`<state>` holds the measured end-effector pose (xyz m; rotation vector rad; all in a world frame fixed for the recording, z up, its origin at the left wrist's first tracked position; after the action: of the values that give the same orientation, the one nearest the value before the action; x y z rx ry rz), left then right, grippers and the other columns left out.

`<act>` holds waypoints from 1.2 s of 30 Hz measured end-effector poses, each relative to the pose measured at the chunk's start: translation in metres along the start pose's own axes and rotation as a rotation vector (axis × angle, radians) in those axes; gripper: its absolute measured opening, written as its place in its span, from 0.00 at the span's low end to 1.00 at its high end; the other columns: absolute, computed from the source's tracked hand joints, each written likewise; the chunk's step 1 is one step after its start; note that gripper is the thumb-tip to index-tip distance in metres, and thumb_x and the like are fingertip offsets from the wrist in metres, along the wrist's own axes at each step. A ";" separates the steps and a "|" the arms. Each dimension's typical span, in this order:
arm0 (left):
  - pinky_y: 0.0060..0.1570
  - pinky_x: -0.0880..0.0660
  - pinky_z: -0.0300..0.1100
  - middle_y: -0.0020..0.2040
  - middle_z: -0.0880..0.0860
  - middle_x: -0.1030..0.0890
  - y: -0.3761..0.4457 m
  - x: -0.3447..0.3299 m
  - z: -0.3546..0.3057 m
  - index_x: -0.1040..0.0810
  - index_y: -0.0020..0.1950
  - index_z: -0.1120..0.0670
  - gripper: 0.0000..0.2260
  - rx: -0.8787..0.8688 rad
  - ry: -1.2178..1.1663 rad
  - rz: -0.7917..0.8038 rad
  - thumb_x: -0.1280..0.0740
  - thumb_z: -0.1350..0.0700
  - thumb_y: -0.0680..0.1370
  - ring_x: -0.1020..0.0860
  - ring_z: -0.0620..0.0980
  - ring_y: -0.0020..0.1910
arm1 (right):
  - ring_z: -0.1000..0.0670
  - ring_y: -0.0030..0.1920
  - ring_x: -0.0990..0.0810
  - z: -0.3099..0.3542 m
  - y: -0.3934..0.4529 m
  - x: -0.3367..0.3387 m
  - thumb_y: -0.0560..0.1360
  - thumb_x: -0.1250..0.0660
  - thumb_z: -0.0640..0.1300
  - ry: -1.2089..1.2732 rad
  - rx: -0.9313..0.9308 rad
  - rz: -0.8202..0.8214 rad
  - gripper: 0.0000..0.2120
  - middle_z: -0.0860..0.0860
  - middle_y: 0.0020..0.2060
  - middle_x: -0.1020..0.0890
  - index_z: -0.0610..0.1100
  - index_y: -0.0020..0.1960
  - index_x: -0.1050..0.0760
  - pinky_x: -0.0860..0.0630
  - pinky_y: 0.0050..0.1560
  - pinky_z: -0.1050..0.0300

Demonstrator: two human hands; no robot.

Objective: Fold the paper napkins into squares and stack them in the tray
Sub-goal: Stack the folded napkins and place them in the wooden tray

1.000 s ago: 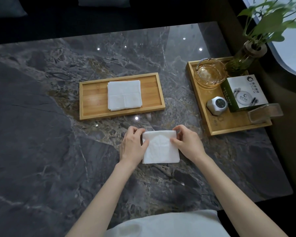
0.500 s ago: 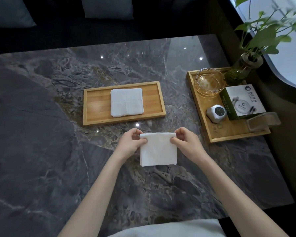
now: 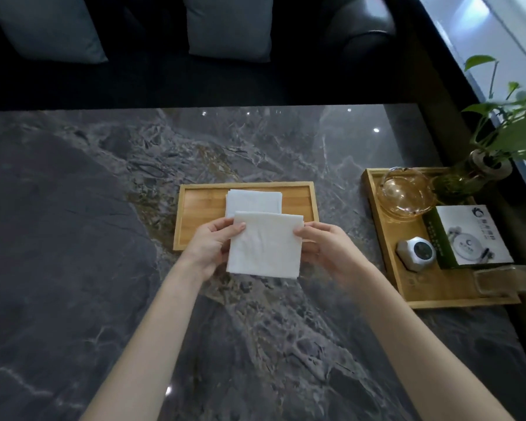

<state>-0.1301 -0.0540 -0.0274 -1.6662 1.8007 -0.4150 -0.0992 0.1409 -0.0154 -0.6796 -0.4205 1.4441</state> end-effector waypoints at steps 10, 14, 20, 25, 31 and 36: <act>0.36 0.21 0.38 0.44 0.53 0.18 0.052 0.019 -0.027 0.21 0.48 0.58 0.05 -0.070 0.099 -0.098 0.33 0.62 0.74 0.20 0.48 0.40 | 0.46 0.48 0.18 0.021 0.066 -0.020 0.72 0.32 0.40 -0.106 0.025 -0.058 0.12 0.44 0.50 0.18 0.42 0.56 0.26 0.21 0.45 0.54; 0.33 0.24 0.32 0.44 0.52 0.19 0.066 0.022 -0.032 0.21 0.48 0.58 0.05 -0.169 0.210 -0.177 0.32 0.62 0.73 0.20 0.45 0.40 | 0.48 0.46 0.18 0.025 0.075 -0.018 0.72 0.31 0.39 -0.187 0.096 -0.148 0.12 0.47 0.46 0.18 0.40 0.55 0.25 0.20 0.44 0.55; 0.45 0.23 0.42 0.46 0.53 0.18 0.074 0.024 -0.034 0.20 0.48 0.56 0.06 -0.289 0.529 -0.262 0.31 0.58 0.72 0.20 0.48 0.44 | 0.51 0.46 0.19 0.023 0.086 -0.015 0.71 0.30 0.44 -0.393 0.184 -0.236 0.09 0.49 0.45 0.18 0.45 0.50 0.24 0.19 0.45 0.55; 0.46 0.23 0.45 0.43 0.52 0.18 0.074 0.024 -0.034 0.20 0.48 0.56 0.06 -0.350 0.679 -0.300 0.30 0.57 0.72 0.20 0.50 0.44 | 0.52 0.44 0.20 0.023 0.086 -0.015 0.71 0.30 0.45 -0.478 0.265 -0.282 0.08 0.50 0.43 0.18 0.46 0.49 0.25 0.21 0.44 0.55; 0.43 0.25 0.42 0.44 0.54 0.20 0.057 0.018 -0.043 0.23 0.48 0.57 0.08 -0.499 0.768 -0.456 0.30 0.56 0.72 0.23 0.50 0.42 | 0.58 0.38 0.26 0.028 0.078 -0.014 0.72 0.31 0.43 -0.533 0.365 -0.365 0.09 0.55 0.37 0.24 0.47 0.50 0.29 0.30 0.37 0.68; 0.49 0.32 0.39 0.52 0.56 0.24 0.035 0.000 -0.038 0.24 0.53 0.57 0.11 -0.745 1.056 -0.398 0.33 0.54 0.73 0.28 0.50 0.50 | 0.51 0.41 0.25 0.035 0.058 -0.020 0.72 0.32 0.40 -0.682 0.629 -0.454 0.06 0.49 0.43 0.22 0.42 0.49 0.25 0.25 0.44 0.59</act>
<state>-0.1815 -0.0557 -0.0209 -2.6495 2.5481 -1.0361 -0.1676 0.1264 -0.0247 0.4162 -0.5582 1.2335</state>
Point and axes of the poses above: each hand's wrist, its own y-axis towards the middle knuckle, its own x-axis out of the back of the hand, z = x × y, the point moved 6 cm from there along y, towards the middle knuckle
